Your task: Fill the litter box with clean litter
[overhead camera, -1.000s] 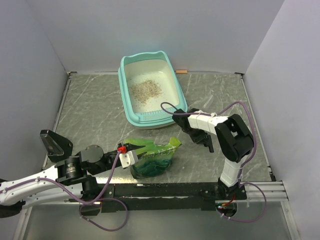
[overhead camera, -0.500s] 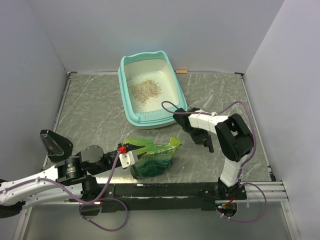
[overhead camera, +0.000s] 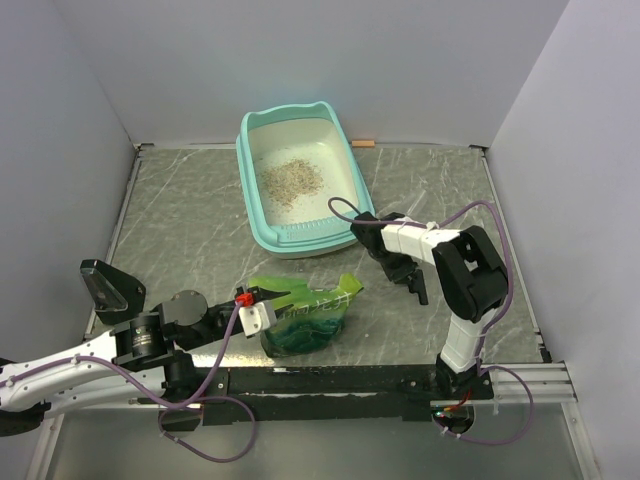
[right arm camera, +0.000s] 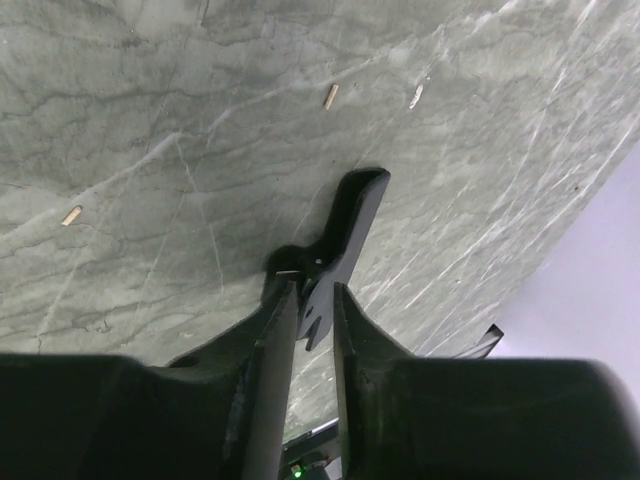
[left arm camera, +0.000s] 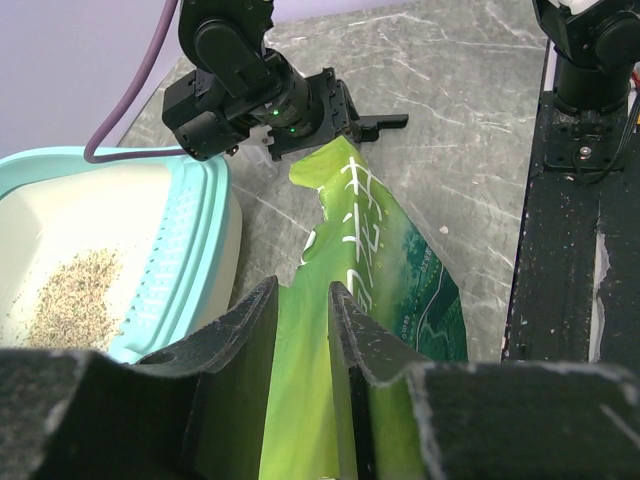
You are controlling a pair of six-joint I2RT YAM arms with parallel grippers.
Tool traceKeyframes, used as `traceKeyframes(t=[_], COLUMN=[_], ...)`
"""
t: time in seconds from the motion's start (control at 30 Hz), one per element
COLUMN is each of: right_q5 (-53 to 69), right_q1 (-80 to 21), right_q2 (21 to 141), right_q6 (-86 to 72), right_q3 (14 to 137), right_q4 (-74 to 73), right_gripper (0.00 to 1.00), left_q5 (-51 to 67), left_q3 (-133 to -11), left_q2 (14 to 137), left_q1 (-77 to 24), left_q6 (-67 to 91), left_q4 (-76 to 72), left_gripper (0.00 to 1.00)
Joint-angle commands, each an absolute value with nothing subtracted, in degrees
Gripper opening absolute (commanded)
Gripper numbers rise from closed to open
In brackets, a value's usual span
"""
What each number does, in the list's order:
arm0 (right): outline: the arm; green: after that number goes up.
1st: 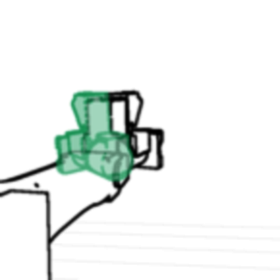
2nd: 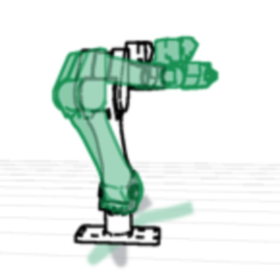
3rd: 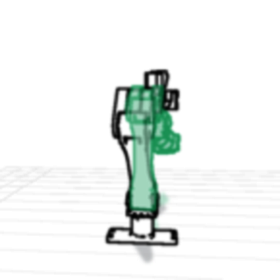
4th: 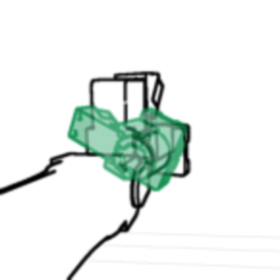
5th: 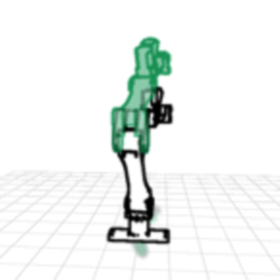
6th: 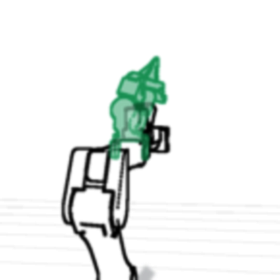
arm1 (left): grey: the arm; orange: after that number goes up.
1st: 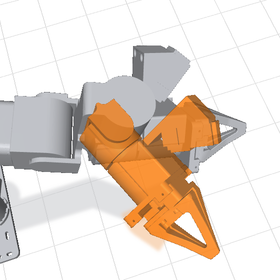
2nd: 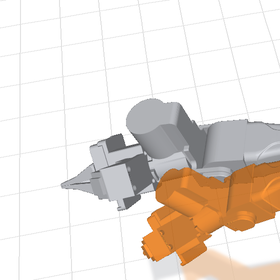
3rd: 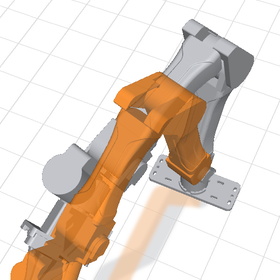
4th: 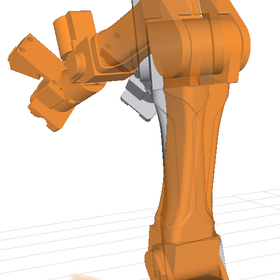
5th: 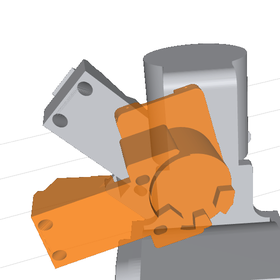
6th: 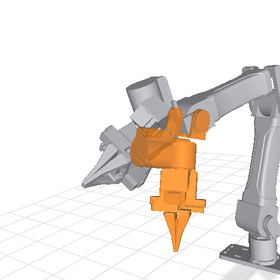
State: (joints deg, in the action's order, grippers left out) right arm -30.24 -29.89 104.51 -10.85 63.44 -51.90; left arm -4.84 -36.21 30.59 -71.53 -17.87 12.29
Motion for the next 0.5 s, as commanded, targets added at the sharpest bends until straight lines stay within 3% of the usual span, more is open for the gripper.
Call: traceKeyframes(t=[0.0,0.03,0.07,0.47], right_q5=[-27.77,-27.51,-27.34,-30.76], right_q1=[-29.44,-29.36,-29.27,-29.27], right_q2=[106.52,106.52,106.44,97.66], right_q6=[-7.82,-7.82,-7.74,-8.79], right_q3=[64.16,64.16,64.16,63.28], right_q4=[-52.56,-52.47,-52.38,-50.71], right_gripper=[0.15,0.03,0.00,0.00], left_q5=[-4.92,-4.83,-4.92,-5.27], left_q3=[-36.12,-36.12,-36.12,-36.03], left_q2=[30.67,30.76,30.85,31.64], left_q1=[-71.19,-71.19,-71.19,-71.19], left_q6=[-16.79,-16.79,-16.79,-16.79], left_q4=[10.81,10.90,10.90,10.55], left_gripper=[0.32,0.32,0.32,0.32])
